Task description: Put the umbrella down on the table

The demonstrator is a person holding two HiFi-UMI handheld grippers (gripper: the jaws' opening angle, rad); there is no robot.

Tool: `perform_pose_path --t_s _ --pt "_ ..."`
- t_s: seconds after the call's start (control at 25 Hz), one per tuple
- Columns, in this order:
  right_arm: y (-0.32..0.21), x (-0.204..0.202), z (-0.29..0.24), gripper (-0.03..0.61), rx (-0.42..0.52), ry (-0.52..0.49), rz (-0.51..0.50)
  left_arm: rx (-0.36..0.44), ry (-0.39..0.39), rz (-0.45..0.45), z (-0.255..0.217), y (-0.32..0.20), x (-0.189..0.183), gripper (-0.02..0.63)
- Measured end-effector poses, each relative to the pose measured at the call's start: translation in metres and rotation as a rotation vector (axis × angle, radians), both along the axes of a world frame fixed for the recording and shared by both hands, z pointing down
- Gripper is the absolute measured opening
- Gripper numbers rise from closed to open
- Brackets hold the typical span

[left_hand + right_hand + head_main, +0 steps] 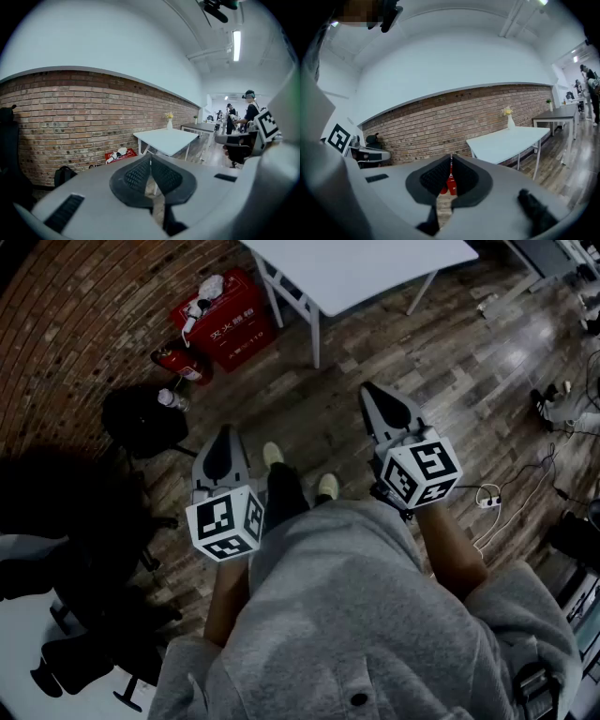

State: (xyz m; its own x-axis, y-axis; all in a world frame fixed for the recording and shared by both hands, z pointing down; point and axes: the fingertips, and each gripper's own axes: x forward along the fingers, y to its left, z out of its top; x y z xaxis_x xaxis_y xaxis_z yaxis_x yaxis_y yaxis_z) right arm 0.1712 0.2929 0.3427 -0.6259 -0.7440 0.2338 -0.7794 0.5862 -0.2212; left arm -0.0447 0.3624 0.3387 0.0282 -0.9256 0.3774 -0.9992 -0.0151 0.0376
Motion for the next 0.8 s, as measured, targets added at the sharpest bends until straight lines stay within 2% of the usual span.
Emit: perform_pose_path --t_s 0.48,0.8 --pt "0.011 -0.005 -0.004 0.029 0.010 -0.021 -0.040 -0.004 0.007 -0.011 0.000 0.018 0.004 0.021" --pt "0.007 -0.006 -0.005 0.029 0.015 -0.033 -0.030 0.005 -0.003 0.007 -0.007 0.011 0.005 0.020"
